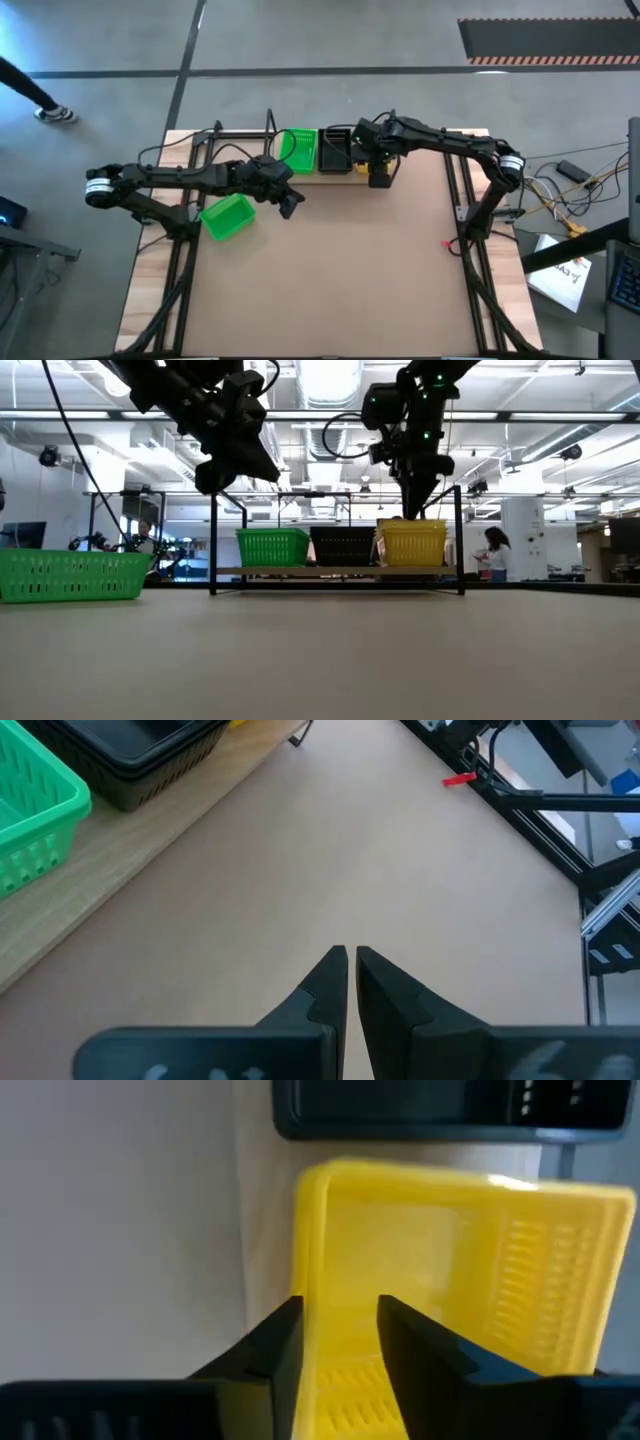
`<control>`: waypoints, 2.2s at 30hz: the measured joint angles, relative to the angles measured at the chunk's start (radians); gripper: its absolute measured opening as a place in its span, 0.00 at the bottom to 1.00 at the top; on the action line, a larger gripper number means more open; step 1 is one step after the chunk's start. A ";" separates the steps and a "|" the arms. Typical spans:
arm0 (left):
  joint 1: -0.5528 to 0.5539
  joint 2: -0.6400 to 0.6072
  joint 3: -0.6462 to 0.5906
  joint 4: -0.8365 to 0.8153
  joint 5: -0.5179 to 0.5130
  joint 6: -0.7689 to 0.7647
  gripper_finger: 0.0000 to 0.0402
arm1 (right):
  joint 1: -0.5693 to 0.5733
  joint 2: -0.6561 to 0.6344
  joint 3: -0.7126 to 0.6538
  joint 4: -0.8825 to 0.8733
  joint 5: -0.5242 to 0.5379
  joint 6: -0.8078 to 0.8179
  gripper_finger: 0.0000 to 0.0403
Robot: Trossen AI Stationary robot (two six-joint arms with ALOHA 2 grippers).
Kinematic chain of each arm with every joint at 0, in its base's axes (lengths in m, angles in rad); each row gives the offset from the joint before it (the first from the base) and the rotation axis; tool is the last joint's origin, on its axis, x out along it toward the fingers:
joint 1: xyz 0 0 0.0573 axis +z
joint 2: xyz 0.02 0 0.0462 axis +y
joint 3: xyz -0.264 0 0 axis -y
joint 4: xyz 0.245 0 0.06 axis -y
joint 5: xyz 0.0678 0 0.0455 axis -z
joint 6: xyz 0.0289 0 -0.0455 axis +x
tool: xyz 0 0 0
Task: Stack baskets on shelf by color
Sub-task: Stack the yellow basket on top of the stacked yellow baskets on the shelf, then stack the green basket on top of the stacked green baskets on the shelf
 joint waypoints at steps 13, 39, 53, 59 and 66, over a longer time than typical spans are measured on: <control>0.000 0.000 0.000 0.001 0.000 0.000 0.02 | -0.040 0.019 -0.029 0.011 -0.102 0.029 0.30; -0.011 -0.022 0.040 -0.001 0.001 -0.019 0.02 | -0.050 0.057 -0.031 0.025 -0.101 -0.098 0.14; -0.057 -0.058 0.326 -0.467 -0.069 0.059 0.02 | -0.052 -0.020 -0.013 0.056 -0.138 0.062 0.39; -0.114 -0.055 0.434 -0.775 -0.104 0.046 0.02 | -0.041 -0.101 -0.022 0.176 -0.254 0.255 0.38; -0.173 -0.069 0.369 -1.029 0.011 -0.022 0.02 | 0.049 -0.144 -0.025 0.249 -0.285 0.327 0.34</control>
